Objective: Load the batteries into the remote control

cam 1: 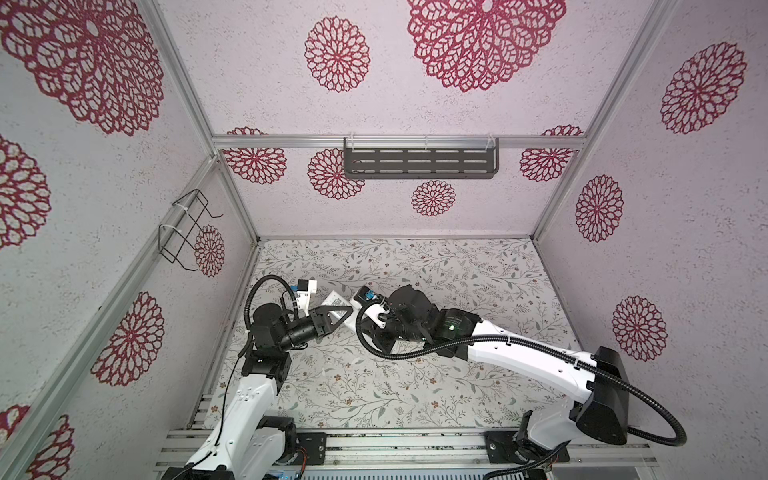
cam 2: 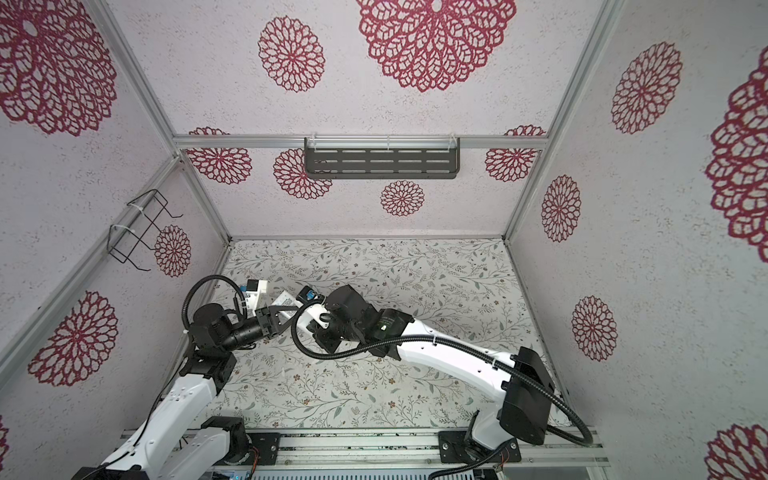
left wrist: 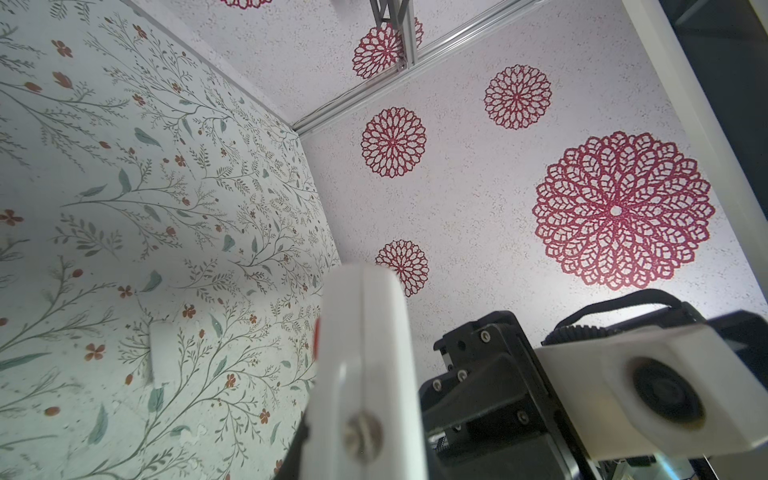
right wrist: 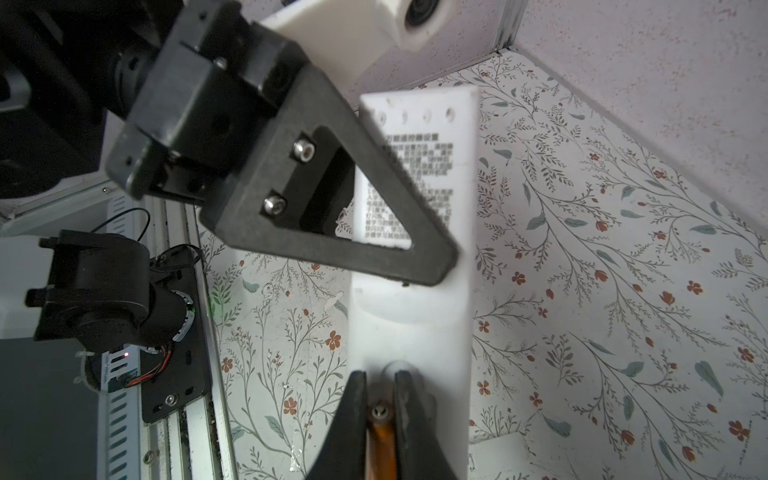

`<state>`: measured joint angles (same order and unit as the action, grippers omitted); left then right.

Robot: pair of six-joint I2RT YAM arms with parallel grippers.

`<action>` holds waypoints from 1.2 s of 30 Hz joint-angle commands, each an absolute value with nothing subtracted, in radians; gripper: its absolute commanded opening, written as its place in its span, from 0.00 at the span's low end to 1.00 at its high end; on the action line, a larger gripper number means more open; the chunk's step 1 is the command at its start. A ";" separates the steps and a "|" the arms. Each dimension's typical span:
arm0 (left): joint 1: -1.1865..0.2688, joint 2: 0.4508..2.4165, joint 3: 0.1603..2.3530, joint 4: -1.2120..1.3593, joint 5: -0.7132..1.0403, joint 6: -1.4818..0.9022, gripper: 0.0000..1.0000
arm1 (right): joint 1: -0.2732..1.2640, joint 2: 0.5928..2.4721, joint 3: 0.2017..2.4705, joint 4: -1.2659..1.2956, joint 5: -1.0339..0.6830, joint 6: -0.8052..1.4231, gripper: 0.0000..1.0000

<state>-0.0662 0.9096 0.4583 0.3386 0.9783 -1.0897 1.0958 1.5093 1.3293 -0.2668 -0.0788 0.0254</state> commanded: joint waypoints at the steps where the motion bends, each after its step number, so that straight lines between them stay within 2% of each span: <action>1: -0.057 0.897 0.459 0.384 0.982 -1.098 0.00 | 1.103 1.508 1.351 -0.266 -0.070 0.030 0.11; 36: -0.027 0.903 0.451 0.473 1.011 -1.152 0.00 | 1.104 1.456 1.121 -0.175 -0.065 0.028 0.01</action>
